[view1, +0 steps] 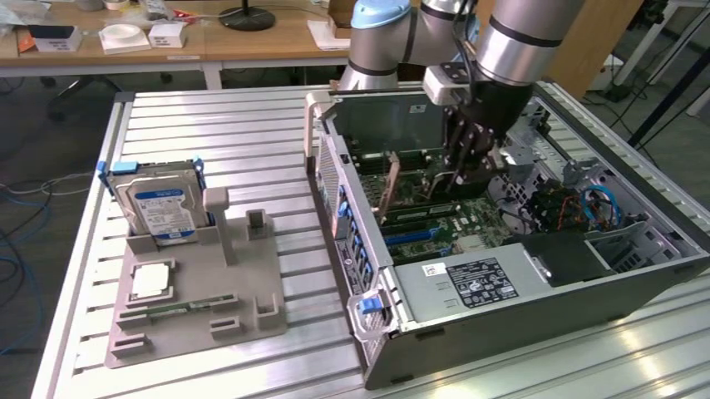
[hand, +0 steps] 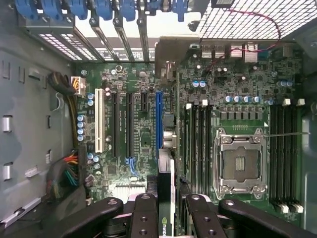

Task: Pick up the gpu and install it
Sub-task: 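Insert the gpu into the slot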

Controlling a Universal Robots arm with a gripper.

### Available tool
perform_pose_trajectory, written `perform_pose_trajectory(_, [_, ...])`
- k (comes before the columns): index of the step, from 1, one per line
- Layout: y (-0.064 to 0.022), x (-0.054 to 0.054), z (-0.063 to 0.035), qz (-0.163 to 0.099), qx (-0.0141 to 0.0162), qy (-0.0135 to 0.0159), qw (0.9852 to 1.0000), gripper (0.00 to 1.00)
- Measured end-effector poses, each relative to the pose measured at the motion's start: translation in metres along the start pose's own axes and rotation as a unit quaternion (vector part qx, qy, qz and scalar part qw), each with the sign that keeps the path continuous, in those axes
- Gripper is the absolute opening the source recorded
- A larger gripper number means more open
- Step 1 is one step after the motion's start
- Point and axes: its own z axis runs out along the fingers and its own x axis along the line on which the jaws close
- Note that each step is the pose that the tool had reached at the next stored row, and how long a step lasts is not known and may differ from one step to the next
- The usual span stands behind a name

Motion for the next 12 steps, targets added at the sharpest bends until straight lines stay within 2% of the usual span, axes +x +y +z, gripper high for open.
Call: perform_pose_trajectory(12, [0.0104,0.005,0.0223,0.0,0.0,0.0001,1.0,0.27])
